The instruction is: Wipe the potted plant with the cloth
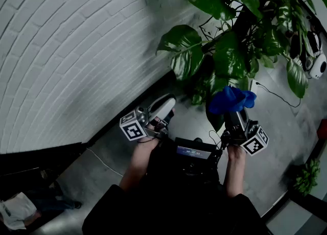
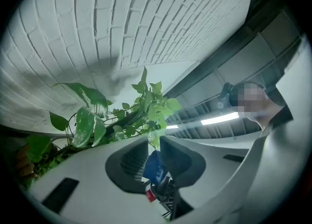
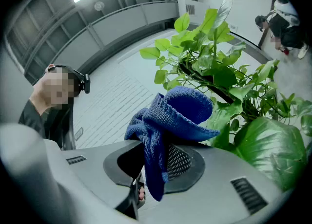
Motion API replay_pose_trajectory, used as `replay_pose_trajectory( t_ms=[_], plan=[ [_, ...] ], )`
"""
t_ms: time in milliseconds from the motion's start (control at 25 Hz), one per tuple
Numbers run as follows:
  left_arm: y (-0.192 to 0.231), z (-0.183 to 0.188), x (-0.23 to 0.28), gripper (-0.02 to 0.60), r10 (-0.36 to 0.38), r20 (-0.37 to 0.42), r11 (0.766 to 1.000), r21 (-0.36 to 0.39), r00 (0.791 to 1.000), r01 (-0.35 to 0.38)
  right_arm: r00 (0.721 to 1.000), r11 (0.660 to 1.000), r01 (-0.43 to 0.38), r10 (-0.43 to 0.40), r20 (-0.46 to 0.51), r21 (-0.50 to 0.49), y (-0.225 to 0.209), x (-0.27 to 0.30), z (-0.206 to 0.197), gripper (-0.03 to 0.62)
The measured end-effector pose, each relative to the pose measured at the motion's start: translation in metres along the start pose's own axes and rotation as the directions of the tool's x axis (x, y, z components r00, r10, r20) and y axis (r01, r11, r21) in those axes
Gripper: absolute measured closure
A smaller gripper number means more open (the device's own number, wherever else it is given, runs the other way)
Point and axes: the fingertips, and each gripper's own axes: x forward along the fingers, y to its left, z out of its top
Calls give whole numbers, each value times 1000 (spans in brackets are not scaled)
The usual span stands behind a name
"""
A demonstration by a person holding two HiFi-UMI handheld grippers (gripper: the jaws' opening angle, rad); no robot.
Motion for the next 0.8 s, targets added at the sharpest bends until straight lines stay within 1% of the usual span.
replay_pose_trajectory(
  t_ms=[120, 200, 280, 480, 600, 720, 800],
  plan=[
    [23, 32, -6, 493, -8, -25, 1000, -1, 1000, 8, 1000, 999, 22, -21, 13, -29, 1, 36, -10, 485],
    [39, 48, -8, 454, -11, -44, 1000, -13, 999, 10, 999, 998, 45, -44, 22, -53, 2, 54, -15, 485],
    [53, 57, -9, 411, -13, -73, 999, -35, 997, 10, 997, 994, 77, -75, 30, -75, 5, 66, -18, 485],
    [85, 64, -9, 355, 10, -160, 998, -64, 987, -21, 985, 977, 173, -171, 28, -127, 10, 83, -30, 485],
    [107, 66, -9, 331, 40, -165, 995, -84, 985, -55, 978, 965, 207, -209, 9, -159, 5, 92, -34, 485],
    [128, 65, -8, 305, 77, -159, 990, -103, 984, -94, 974, 956, 218, -226, -19, -194, -1, 103, -33, 485],
    [138, 66, -2, 304, 93, -155, 989, -104, 984, -109, 973, 952, 217, -230, -36, -217, -8, 111, -29, 485]
  ],
)
